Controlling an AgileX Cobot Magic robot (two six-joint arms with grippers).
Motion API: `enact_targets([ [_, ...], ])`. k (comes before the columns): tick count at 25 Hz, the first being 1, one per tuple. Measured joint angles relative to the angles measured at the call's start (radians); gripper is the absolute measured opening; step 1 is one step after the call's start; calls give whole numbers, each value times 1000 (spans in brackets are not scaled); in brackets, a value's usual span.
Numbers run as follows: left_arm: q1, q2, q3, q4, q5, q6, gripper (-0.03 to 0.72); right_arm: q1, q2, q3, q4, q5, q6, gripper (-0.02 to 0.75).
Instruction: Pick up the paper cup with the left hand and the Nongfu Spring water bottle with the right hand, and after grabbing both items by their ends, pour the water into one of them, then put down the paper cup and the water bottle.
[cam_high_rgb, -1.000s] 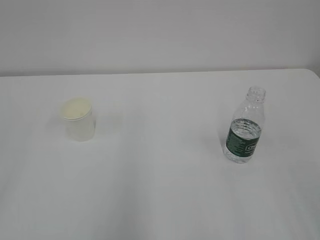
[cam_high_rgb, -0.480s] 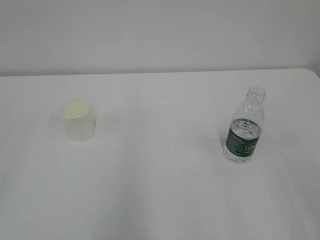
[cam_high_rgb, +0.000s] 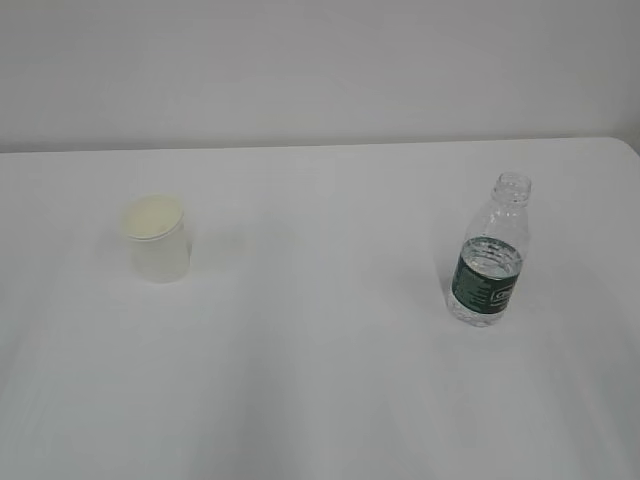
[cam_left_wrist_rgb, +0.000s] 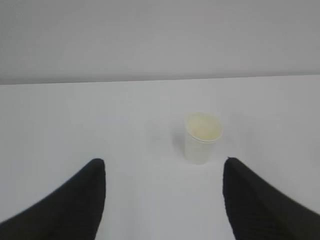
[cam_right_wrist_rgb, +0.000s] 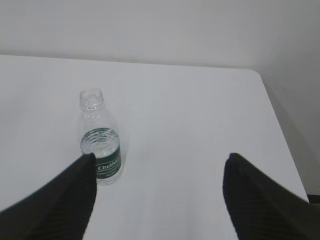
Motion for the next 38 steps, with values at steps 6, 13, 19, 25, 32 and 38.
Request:
enact_targets([
  [6, 0, 91, 0, 2, -69, 0, 524, 0, 40, 0, 0, -70, 0, 587],
  [13, 0, 181, 0, 2, -142, 0, 524, 0, 79, 0, 2, -167, -1, 587],
  [19, 0, 220, 28, 2, -272, 0, 508, 0, 134, 9, 2, -258, -2, 587],
  [25, 0, 224, 125, 2, -384, 0, 503, 0, 184, 62, 2, -362, -2, 587],
  [32, 0, 224, 197, 13, -459, 0, 487, 0, 269, 105, 2, -518, -2, 587],
  [38, 0, 230, 205, -16, -491, 0, 486, 57, 312, 112, 2, -583, -2, 587],
])
